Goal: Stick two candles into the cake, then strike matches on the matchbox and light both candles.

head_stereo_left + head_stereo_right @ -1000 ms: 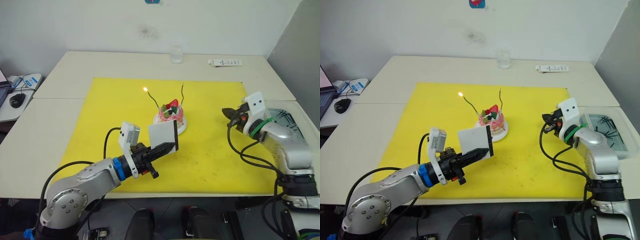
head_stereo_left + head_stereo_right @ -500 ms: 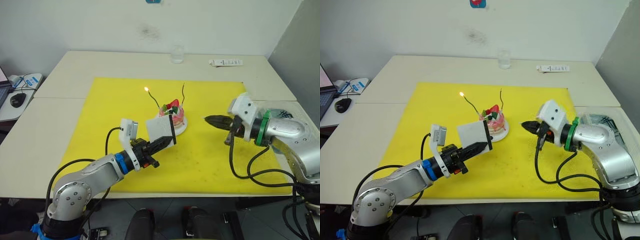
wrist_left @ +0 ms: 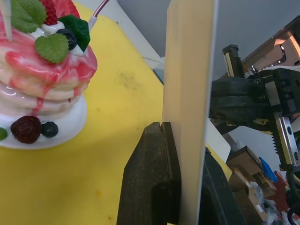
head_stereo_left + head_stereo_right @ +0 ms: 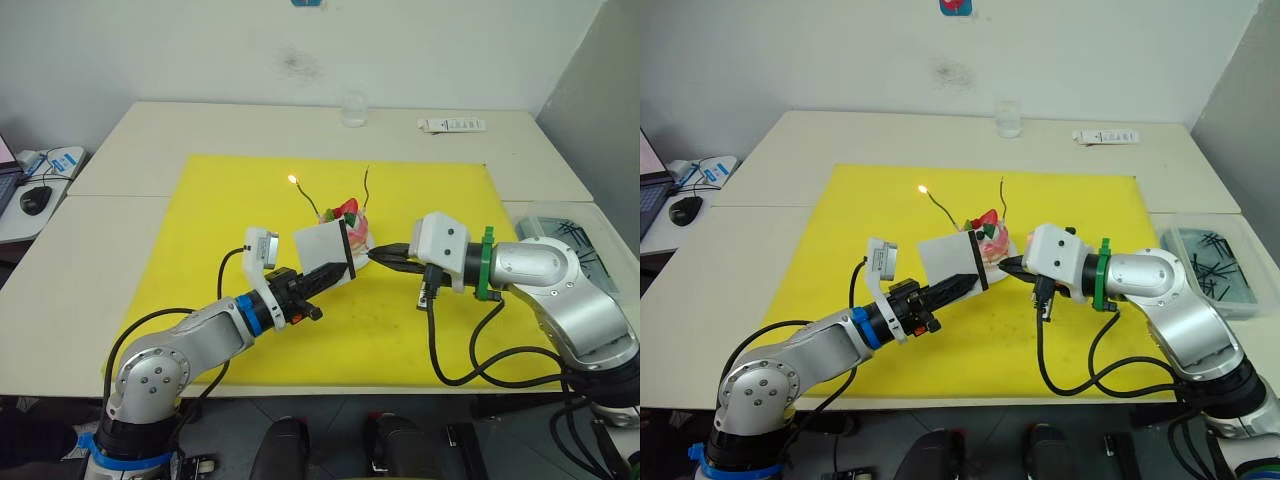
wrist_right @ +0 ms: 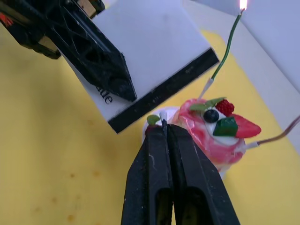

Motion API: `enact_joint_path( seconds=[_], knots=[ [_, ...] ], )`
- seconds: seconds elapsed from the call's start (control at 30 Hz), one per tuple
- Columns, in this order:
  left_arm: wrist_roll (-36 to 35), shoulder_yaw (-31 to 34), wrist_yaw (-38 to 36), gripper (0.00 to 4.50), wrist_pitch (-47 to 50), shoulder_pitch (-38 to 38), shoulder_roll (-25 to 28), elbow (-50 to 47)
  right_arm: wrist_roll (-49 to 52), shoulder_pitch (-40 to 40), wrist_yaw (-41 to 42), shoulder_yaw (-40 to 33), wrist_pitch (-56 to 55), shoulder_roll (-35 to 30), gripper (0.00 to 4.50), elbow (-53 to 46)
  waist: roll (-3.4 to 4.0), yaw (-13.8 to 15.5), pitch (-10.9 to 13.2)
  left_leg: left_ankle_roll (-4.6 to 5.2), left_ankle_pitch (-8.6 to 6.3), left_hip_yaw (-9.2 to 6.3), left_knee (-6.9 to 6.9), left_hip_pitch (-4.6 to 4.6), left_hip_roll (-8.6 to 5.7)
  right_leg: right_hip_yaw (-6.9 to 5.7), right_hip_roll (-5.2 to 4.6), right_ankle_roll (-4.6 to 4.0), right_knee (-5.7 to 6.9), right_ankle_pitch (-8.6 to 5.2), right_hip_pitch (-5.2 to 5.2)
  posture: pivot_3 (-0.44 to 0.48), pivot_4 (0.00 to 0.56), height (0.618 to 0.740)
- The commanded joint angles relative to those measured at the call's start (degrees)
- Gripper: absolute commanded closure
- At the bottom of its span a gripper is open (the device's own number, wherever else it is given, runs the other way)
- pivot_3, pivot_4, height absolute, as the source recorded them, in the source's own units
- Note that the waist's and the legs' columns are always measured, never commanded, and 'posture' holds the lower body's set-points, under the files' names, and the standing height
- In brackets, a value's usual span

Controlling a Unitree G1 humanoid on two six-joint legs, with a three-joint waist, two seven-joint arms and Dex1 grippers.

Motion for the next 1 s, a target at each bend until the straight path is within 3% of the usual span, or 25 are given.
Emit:
enact_joint_path(
  seconds=[0.03, 0.77, 1.0],
  knots=[
    [-1.15, 0.58, -0.06, 4.5, -0.21, -0.78, -0.6, -0.57, -1.45, -1.52, -0.18, 0.14, -1.37, 0.71, 4.47, -0.28, 0.0, 0.02, 0.0, 0.0, 0.0, -0.01, 0.0, 0.0, 0.0, -0.01, 0.0, 0.0, 0.0, 0.0, 0.0, 0.0, 0.15, 0.74],
    [-2.11, 1.1, -0.4, 4.5, -0.51, -0.68, -0.78, -0.89, -3.81, -1.83, 1.85, 1.62, -2.76, 3.2, 4.47, 1.46, 0.0, 0.03, 0.0, 0.0, 0.0, 0.01, 0.01, 0.01, -0.01, 0.01, -0.01, 0.0, 0.02, 0.0, 0.0, 0.0, 0.15, 0.74],
    [-0.85, 0.49, -1.2, 4.5, -1.0, -1.75, -0.55, -2.67, -6.78, -1.01, 6.28, 6.6, -6.73, 2.25, 4.47, 3.65, 0.0, 0.02, 0.0, 0.0, 0.0, 0.02, 0.01, 0.01, -0.01, 0.01, -0.01, 0.0, 0.02, 0.0, 0.0, 0.0, 0.15, 0.74]
  ],
)
